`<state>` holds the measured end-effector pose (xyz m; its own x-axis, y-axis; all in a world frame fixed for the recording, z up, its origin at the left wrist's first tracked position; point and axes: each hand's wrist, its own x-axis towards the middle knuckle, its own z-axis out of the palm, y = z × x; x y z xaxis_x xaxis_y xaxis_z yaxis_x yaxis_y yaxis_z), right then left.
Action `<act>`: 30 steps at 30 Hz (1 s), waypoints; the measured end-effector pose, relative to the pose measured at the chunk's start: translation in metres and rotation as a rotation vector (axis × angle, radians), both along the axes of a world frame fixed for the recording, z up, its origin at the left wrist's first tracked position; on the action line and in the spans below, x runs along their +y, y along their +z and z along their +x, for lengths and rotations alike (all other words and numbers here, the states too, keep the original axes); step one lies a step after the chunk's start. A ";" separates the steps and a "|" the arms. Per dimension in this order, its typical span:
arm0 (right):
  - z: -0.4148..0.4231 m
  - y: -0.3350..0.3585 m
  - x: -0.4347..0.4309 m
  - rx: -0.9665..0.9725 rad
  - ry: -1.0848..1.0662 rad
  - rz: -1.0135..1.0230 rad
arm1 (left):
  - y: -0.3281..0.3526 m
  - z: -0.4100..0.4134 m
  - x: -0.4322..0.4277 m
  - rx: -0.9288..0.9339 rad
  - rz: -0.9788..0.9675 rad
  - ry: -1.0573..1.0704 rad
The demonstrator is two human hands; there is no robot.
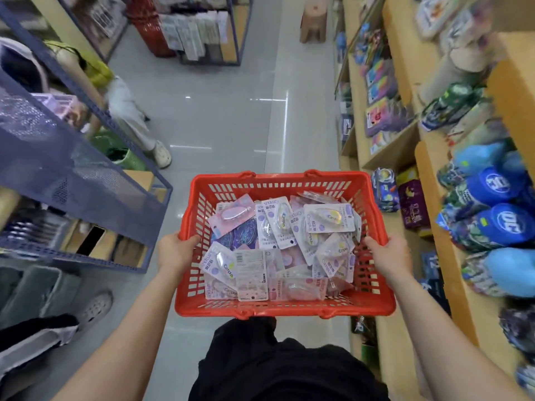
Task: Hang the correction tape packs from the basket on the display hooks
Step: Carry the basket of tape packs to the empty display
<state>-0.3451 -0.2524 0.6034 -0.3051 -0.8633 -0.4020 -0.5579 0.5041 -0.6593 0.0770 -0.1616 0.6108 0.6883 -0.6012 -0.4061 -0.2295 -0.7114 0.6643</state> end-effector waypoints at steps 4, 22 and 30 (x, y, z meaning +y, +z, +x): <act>0.032 0.003 -0.075 -0.006 -0.046 -0.006 | 0.012 0.040 -0.086 0.000 -0.001 -0.057; 0.093 0.001 -0.508 -0.095 -0.082 0.008 | 0.029 0.097 -0.536 -0.003 -0.007 -0.076; 0.102 0.007 -0.729 -0.059 -0.059 -0.009 | 0.037 0.105 -0.741 0.019 -0.025 -0.035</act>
